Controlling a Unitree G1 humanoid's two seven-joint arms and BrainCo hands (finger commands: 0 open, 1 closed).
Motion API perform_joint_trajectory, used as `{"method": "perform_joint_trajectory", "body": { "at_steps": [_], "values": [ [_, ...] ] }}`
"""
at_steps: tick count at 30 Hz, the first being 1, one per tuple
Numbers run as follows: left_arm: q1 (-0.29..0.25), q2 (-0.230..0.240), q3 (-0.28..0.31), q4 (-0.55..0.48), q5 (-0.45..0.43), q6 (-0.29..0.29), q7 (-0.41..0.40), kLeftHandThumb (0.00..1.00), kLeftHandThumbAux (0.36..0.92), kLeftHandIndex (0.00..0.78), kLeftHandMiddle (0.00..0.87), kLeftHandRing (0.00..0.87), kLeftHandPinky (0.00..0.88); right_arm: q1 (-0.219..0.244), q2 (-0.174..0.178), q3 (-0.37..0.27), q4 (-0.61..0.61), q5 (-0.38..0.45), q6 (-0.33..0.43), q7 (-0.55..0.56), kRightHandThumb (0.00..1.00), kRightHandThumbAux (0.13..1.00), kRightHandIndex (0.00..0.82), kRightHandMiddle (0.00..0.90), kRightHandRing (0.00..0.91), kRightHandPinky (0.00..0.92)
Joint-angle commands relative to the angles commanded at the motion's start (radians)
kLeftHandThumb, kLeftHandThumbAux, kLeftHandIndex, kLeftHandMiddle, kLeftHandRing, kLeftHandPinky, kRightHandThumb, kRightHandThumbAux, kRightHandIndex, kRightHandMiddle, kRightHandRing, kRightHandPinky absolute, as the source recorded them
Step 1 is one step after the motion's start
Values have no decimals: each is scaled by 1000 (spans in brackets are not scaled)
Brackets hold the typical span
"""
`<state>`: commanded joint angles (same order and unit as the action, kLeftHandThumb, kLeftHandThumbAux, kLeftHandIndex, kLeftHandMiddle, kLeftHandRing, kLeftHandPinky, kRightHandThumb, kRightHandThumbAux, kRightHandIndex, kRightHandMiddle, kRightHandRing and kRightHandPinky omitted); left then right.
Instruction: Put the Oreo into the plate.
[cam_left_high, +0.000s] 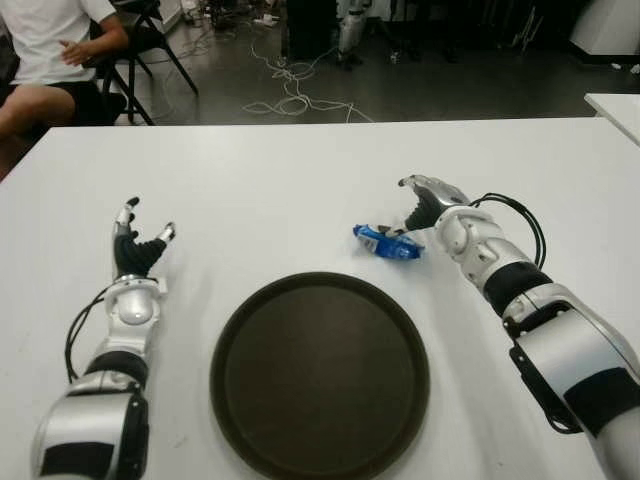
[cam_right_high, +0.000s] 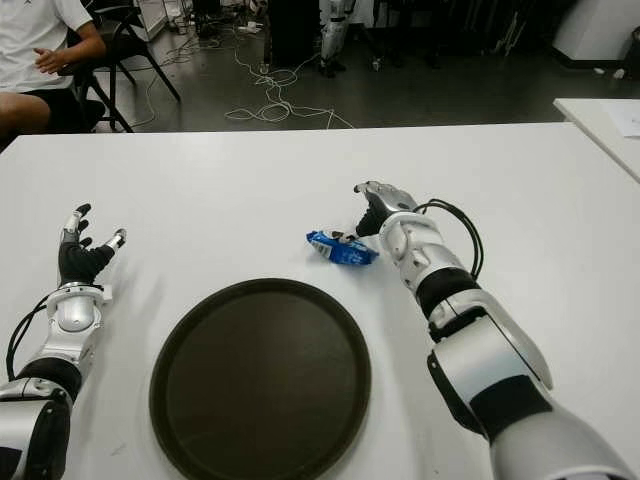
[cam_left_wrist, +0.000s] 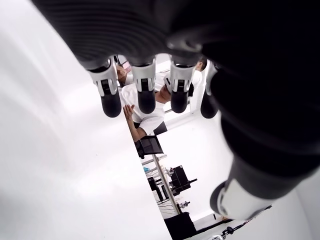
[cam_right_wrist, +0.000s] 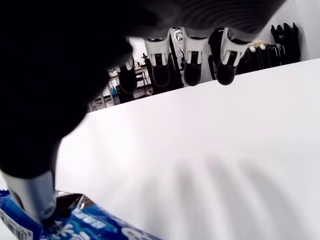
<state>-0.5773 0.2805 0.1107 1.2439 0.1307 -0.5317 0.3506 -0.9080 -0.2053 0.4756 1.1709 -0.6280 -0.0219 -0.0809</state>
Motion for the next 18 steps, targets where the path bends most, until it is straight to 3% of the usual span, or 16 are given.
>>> {"method": "perform_joint_trajectory", "body": {
  "at_steps": [13, 18],
  "values": [
    [3, -2, -7, -5, 6, -15, 10, 0, 768, 42, 49, 27, 9, 5, -2, -9, -18, 8, 2, 15, 0, 671, 0, 0, 0, 10],
    [4, -5, -4, -7, 2, -20, 8, 0, 774, 43, 47, 26, 9, 30, -1, 13, -66, -6, 35, 76, 0, 699, 0, 0, 0, 12]
  ]
}}
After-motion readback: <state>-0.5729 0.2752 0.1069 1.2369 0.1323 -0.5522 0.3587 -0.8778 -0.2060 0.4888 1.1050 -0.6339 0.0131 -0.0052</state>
